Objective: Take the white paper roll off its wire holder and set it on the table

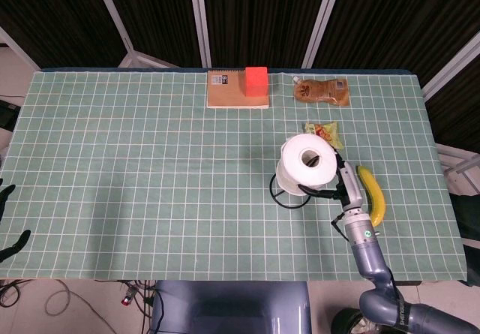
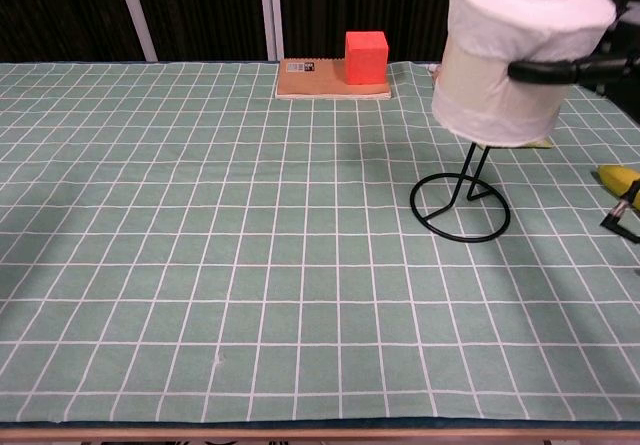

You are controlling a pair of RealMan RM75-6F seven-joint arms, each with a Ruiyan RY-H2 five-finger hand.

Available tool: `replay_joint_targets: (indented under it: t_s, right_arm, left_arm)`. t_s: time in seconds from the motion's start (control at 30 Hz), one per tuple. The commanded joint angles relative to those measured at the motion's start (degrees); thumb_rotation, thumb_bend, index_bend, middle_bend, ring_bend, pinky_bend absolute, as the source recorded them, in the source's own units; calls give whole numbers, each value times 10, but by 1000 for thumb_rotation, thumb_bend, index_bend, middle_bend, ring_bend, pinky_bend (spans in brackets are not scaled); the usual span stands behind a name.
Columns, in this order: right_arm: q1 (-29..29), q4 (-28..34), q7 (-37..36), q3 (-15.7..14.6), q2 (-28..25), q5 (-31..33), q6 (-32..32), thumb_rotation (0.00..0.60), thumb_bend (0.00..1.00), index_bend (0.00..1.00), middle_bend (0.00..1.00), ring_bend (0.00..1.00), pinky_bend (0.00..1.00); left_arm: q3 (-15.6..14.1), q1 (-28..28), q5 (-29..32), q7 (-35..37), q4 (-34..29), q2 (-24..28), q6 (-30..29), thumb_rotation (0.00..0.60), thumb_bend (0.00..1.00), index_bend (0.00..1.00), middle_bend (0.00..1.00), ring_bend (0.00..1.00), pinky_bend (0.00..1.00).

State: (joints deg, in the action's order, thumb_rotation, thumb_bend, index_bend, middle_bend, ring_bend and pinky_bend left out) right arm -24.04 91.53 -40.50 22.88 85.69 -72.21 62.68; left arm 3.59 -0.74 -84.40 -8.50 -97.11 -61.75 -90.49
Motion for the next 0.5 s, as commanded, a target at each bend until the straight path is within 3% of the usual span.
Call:
replay_joint_targets:
  t_s: [0.03, 0.27, 0.5]
  right_arm:
    - [12, 100, 40, 43, -94, -1, 18, 600, 105, 224, 244, 303, 116]
    - [22, 213, 83, 128, -217, 35, 40, 600, 106, 224, 243, 303, 120]
    - [34, 260, 103, 204, -320, 115, 35, 600, 106, 231, 243, 303, 121]
  left_arm:
    - [-1, 1, -2, -1, -1, 0, -2, 600, 223, 117, 0, 0, 34]
    - [-1, 2, -4, -1, -2, 0, -4, 600, 223, 117, 0, 0, 34]
    - [-3, 2, -7, -2, -3, 0, -5, 600, 223, 117, 0, 0, 34]
